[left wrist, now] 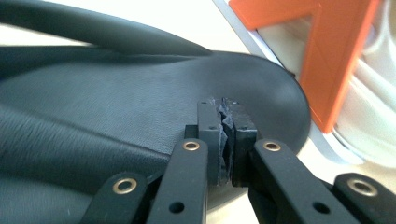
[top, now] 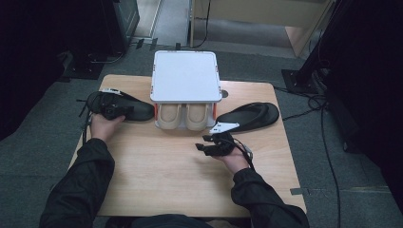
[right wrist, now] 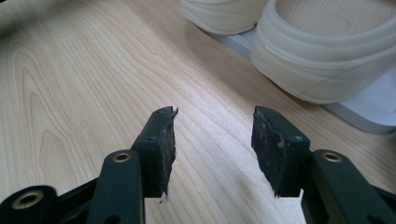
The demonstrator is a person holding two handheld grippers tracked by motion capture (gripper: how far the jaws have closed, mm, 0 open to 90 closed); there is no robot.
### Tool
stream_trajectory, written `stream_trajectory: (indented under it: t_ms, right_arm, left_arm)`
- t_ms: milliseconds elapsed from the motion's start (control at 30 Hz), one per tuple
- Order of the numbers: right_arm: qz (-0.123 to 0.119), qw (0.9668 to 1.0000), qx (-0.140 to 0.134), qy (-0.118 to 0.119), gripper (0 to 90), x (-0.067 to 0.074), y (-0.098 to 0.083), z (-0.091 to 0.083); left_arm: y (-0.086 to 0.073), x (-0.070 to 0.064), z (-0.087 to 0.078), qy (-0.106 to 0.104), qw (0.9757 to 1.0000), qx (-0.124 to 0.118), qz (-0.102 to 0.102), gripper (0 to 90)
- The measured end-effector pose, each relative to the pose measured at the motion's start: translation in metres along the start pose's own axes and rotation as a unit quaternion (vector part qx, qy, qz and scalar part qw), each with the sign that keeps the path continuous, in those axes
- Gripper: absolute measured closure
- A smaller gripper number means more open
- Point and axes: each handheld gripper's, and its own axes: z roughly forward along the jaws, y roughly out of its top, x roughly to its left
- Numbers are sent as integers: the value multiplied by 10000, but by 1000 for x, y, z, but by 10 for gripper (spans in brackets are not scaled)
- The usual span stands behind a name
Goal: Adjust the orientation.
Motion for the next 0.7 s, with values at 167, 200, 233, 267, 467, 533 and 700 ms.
stream_trajectory:
  t_ms: [167, 200, 233, 267, 467, 533, 700]
  right_arm:
    - [-60, 10000, 0, 65, 499, 1, 4, 5]
    - [-58, 9999, 20, 109, 499, 1, 6, 7]
    - [-82, 9999, 27, 129, 499, 1, 8, 9]
    - [-104, 9998, 15, 141, 499, 1, 8, 10]
    - [-152, 9996, 42, 253, 499, 2, 14, 17]
    - [-172, 9995, 42, 264, 499, 3, 15, 18]
    - [-177, 9995, 65, 270, 499, 3, 15, 19]
  left_arm:
    - [-10, 2, -10, -83, 10000, 21, 29, 868]
    - [-14, 2, -15, -72, 10000, 51, 45, 867]
    - [-16, 2, -17, -76, 9999, 56, 43, 865]
    - [-18, 2, -19, -66, 9999, 70, 37, 865]
    - [-27, 6, -30, -63, 9999, 118, 9, 862]
    - [-28, 6, -32, -61, 9999, 110, 18, 848]
    - [-26, 5, -36, -76, 9999, 49, 48, 774]
